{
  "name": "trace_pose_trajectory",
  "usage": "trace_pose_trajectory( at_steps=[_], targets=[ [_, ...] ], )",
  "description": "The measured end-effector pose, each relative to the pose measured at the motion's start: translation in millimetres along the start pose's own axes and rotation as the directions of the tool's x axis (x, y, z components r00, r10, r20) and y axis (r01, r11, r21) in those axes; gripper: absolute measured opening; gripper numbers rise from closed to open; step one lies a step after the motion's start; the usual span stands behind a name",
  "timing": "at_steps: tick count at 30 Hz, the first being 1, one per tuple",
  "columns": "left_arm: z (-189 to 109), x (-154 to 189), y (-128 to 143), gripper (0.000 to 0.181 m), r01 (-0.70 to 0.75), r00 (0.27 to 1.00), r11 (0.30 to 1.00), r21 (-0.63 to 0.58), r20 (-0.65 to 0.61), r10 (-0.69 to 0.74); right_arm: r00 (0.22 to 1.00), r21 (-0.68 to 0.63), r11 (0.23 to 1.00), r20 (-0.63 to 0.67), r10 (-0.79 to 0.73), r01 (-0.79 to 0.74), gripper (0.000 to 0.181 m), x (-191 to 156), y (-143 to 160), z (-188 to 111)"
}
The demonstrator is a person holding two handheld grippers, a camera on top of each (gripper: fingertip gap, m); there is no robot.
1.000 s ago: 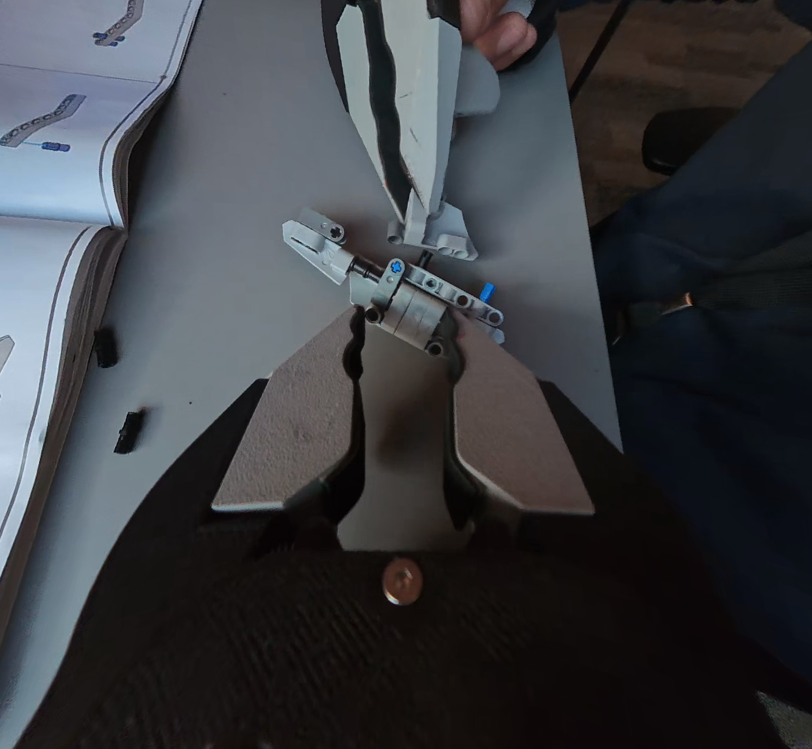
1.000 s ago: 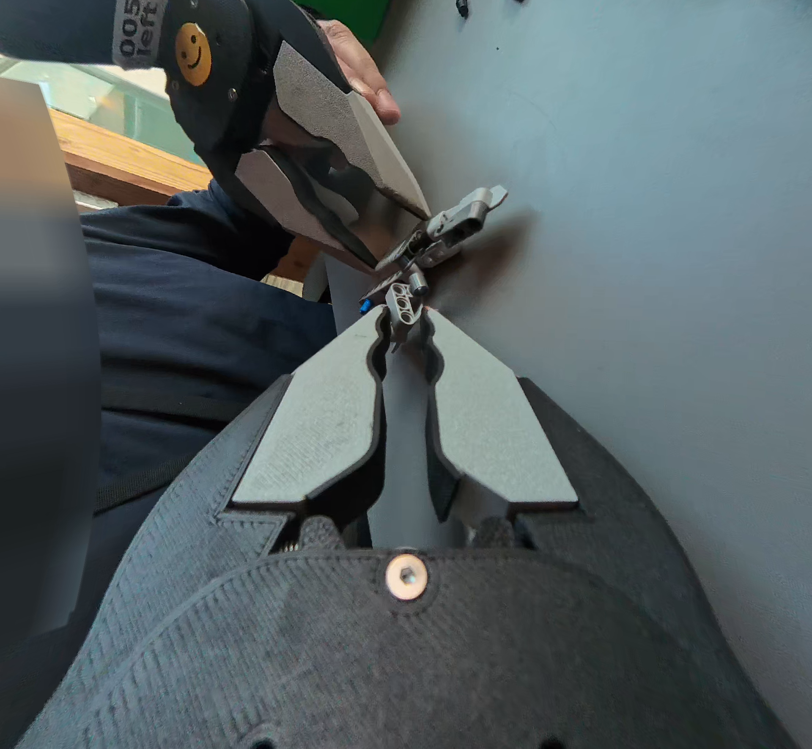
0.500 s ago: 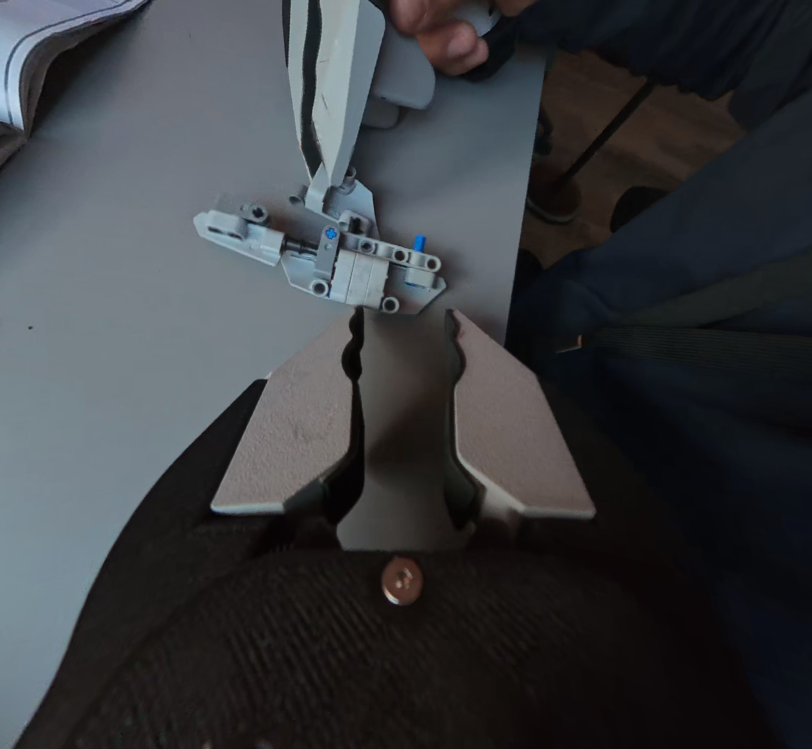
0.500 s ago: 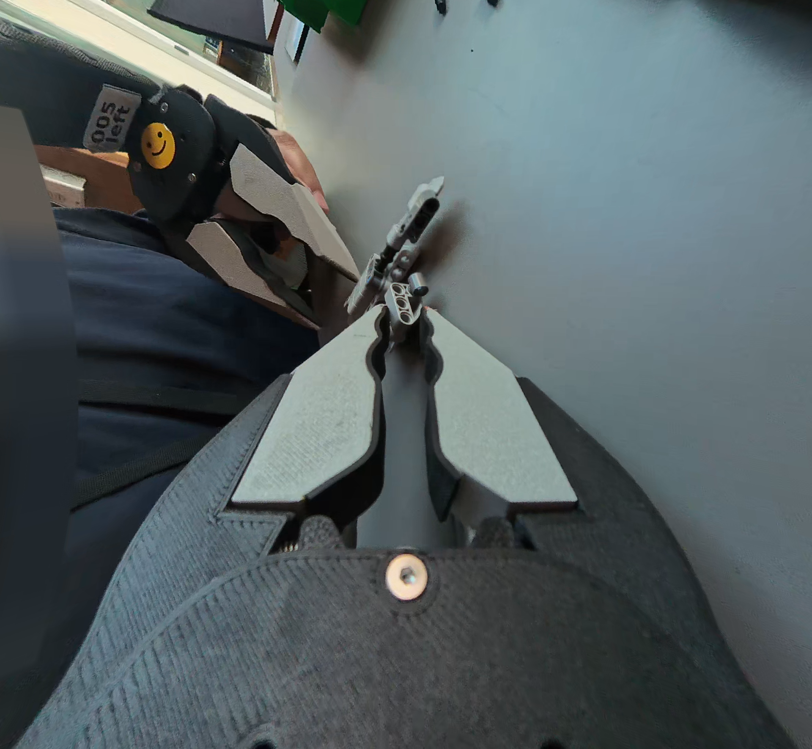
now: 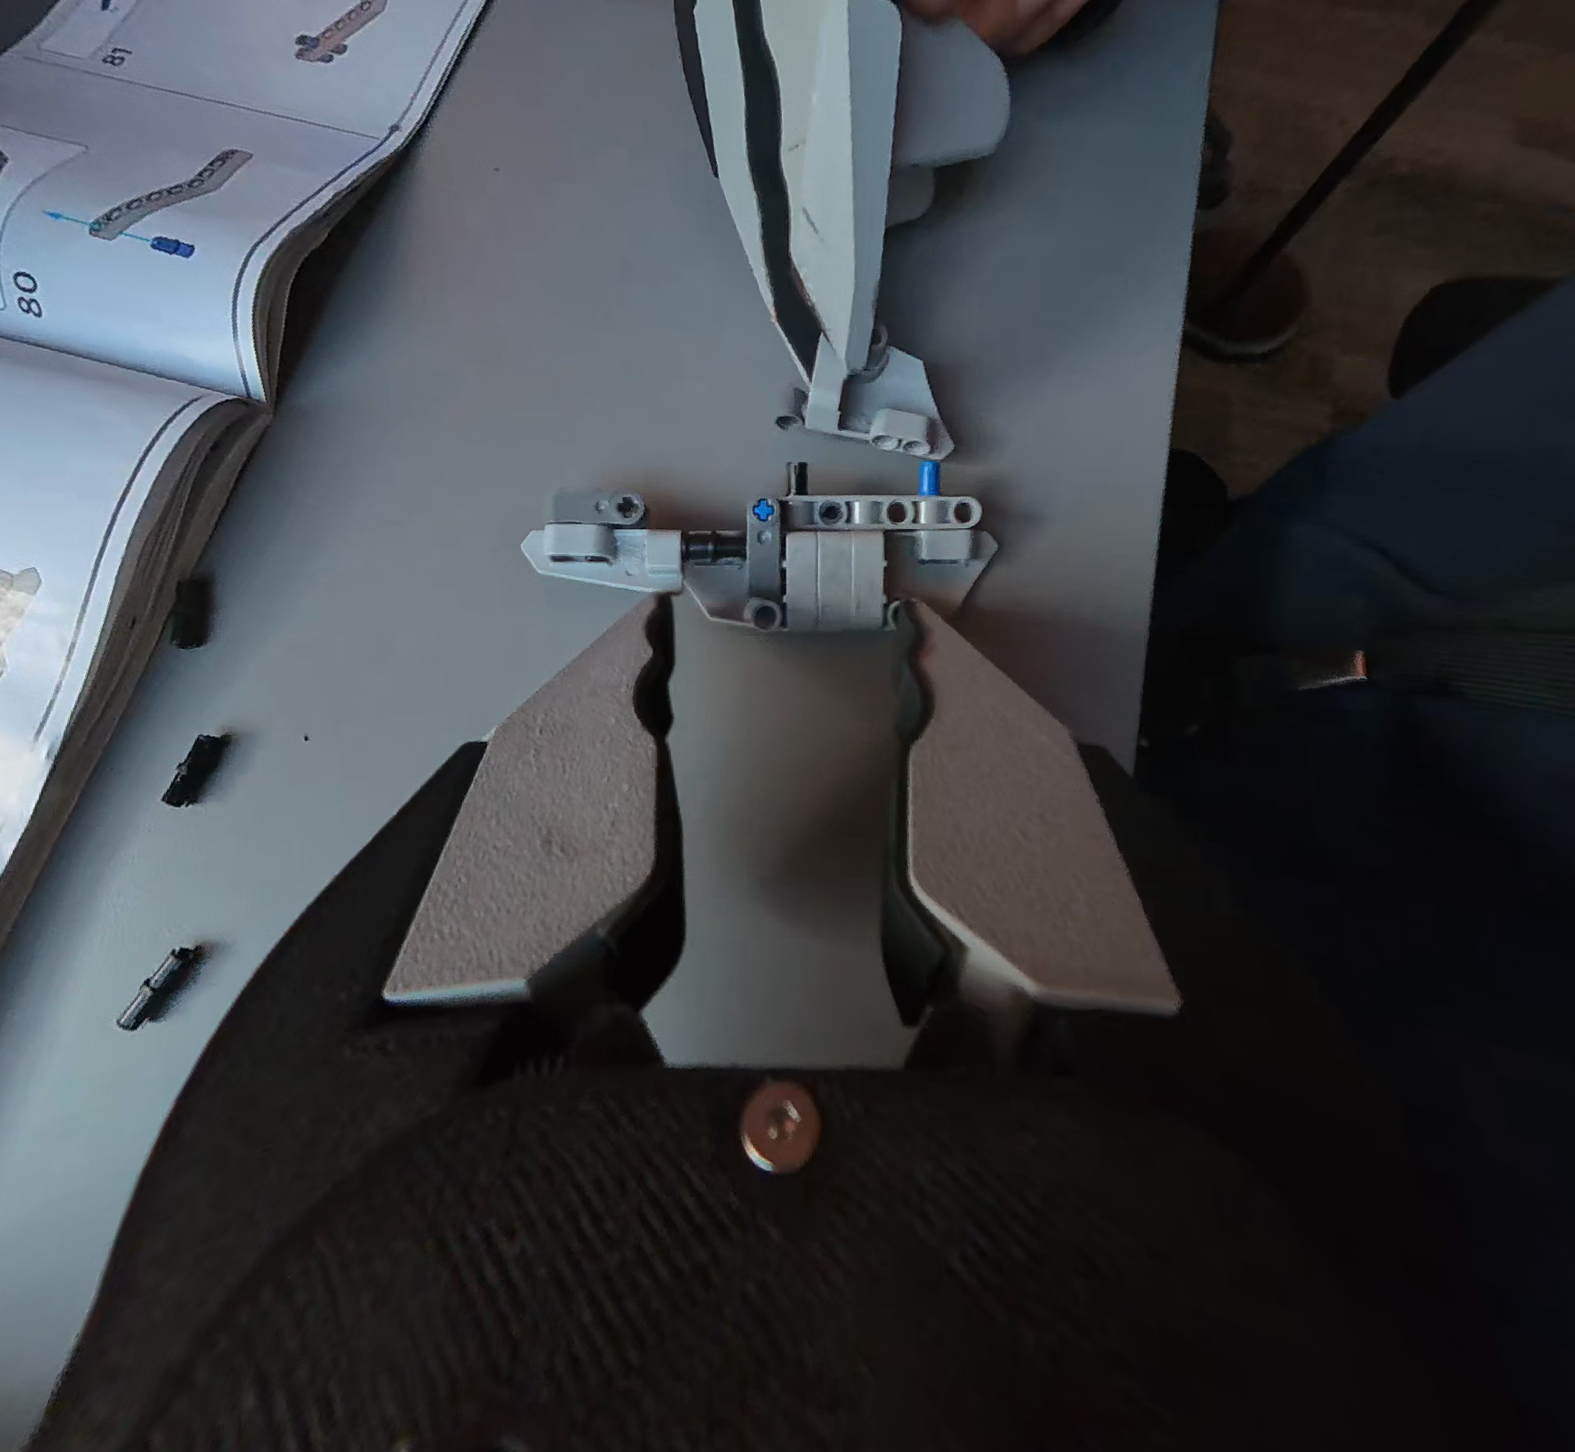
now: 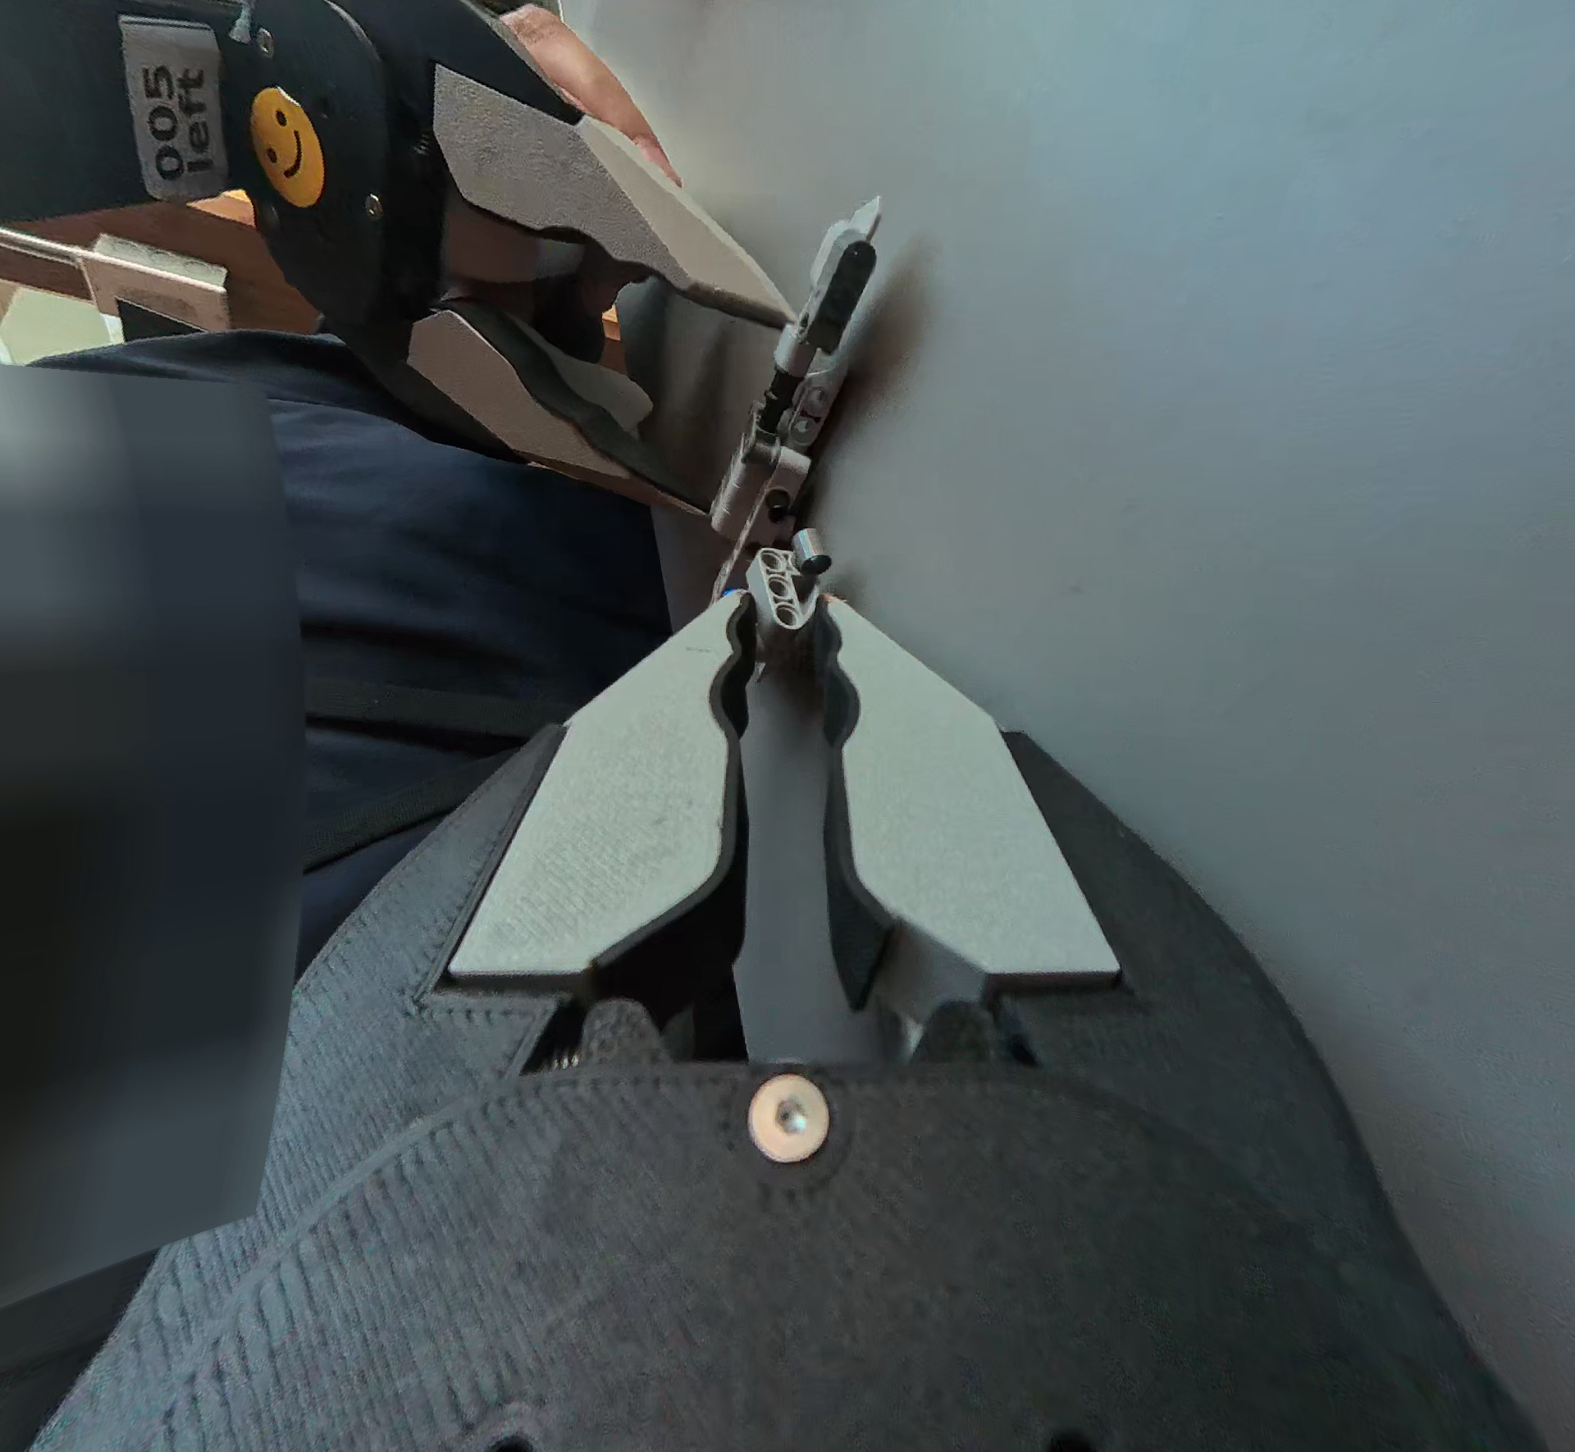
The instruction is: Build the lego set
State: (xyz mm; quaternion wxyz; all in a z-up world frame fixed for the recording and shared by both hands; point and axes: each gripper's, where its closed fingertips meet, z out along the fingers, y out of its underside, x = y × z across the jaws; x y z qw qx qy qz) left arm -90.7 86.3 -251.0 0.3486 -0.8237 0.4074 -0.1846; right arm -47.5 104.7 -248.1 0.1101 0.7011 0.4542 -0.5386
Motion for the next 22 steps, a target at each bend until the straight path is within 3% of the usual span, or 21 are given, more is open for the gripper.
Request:
trace_pose_trajectory(
  at_steps=[15, 22],
  targets=[
    [11.3, 2.0, -7.8, 0.05, -0.032, 0.998, 0.999, -0.016, -0.058, 0.031, 0.997, -0.035, 0.999, 0.068, 0.037, -0.034, 0.009, -2.9, 1.9, 5.7],
    [1.5, 2.0, -12.3, 0.05, -0.146, 0.986, 0.989, -0.007, -0.084, 0.145, 0.996, -0.004, 0.999, 0.08, 0.039, -0.039, 0.01, -5.5, 5.3, 3.8]
  ],
)
